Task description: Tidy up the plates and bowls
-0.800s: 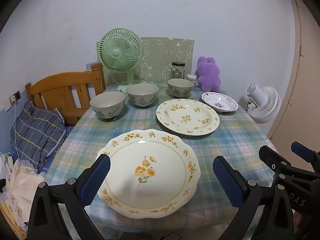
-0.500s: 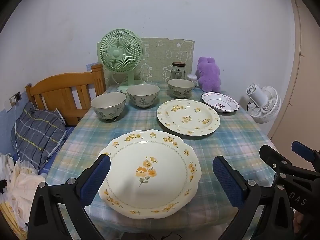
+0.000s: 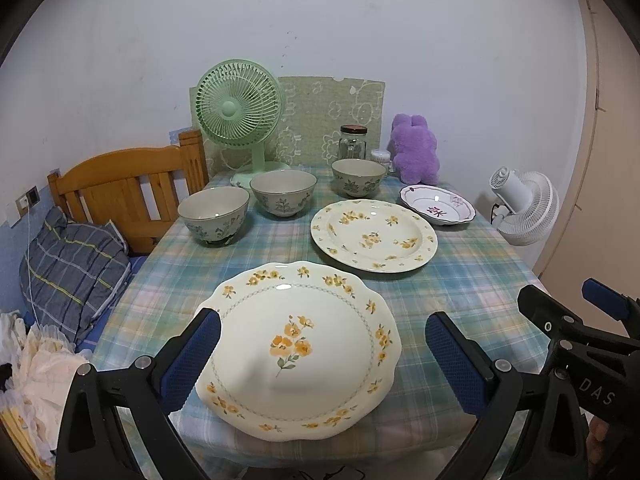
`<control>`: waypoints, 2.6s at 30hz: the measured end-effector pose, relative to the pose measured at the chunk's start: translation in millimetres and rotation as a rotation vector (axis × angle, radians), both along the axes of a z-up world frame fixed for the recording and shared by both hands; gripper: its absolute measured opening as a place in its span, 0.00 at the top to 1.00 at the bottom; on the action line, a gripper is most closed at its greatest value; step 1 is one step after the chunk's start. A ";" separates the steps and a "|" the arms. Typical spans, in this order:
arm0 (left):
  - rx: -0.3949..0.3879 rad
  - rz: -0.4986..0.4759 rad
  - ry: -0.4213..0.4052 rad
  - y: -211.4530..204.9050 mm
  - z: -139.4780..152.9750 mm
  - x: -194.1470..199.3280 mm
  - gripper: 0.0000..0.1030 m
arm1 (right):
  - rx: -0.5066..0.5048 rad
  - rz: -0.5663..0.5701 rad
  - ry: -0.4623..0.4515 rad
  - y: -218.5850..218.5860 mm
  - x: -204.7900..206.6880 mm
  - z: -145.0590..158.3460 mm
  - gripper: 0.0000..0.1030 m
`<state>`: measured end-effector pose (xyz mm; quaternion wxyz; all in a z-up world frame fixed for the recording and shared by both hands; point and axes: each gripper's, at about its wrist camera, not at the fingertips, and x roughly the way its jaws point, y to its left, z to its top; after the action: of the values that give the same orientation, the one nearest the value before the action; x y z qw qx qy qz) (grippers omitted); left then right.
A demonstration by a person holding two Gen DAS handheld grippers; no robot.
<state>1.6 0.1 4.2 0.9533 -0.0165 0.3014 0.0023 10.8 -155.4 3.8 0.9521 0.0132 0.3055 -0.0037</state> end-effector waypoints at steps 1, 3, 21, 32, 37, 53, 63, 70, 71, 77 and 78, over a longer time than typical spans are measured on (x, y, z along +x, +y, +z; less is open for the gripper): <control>0.003 0.000 -0.001 -0.3 0.0 0.1 0.01 | -0.001 -0.002 -0.001 0.2 0.1 0.2 0.06; 0.005 0.000 -0.016 -0.1 0.3 -0.2 0.01 | -0.002 -0.003 -0.002 0.2 0.1 0.2 0.06; 0.018 -0.001 -0.045 0.1 -0.4 -1.9 0.01 | -0.001 -0.001 0.000 -0.9 1.1 -0.1 0.06; 0.032 -0.001 -0.048 0.2 -0.6 -2.2 0.01 | 0.000 -0.007 0.002 -6.4 2.0 -0.7 0.06; 0.032 0.008 -0.033 3.5 0.6 0.5 0.01 | 0.002 -0.006 0.006 -4.9 2.4 -0.9 0.06; 0.101 0.064 0.109 45.5 -0.8 37.9 0.02 | 0.017 0.023 0.073 34.4 42.5 -1.5 0.06; 0.078 0.045 0.228 87.6 -27.7 83.0 0.04 | 0.018 -0.007 0.195 79.5 88.7 -24.4 0.10; 0.058 0.014 0.366 103.7 -63.9 102.7 0.08 | 0.005 -0.036 0.304 102.2 105.7 -56.4 0.14; 0.058 0.015 0.383 105.1 -68.3 105.5 0.09 | 0.005 -0.038 0.327 104.4 107.1 -62.0 0.14; 0.050 -0.005 0.463 108.1 -89.1 116.3 0.16 | 0.004 -0.018 0.419 113.3 114.9 -84.8 0.22; 0.051 -0.010 0.472 106.9 -91.6 117.3 0.18 | 0.005 -0.013 0.430 114.0 116.1 -87.5 0.24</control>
<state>118.9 107.0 -87.4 0.8564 0.0102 0.5161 0.0092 127.0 -41.4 -83.7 0.8649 0.0167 0.5016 -0.0120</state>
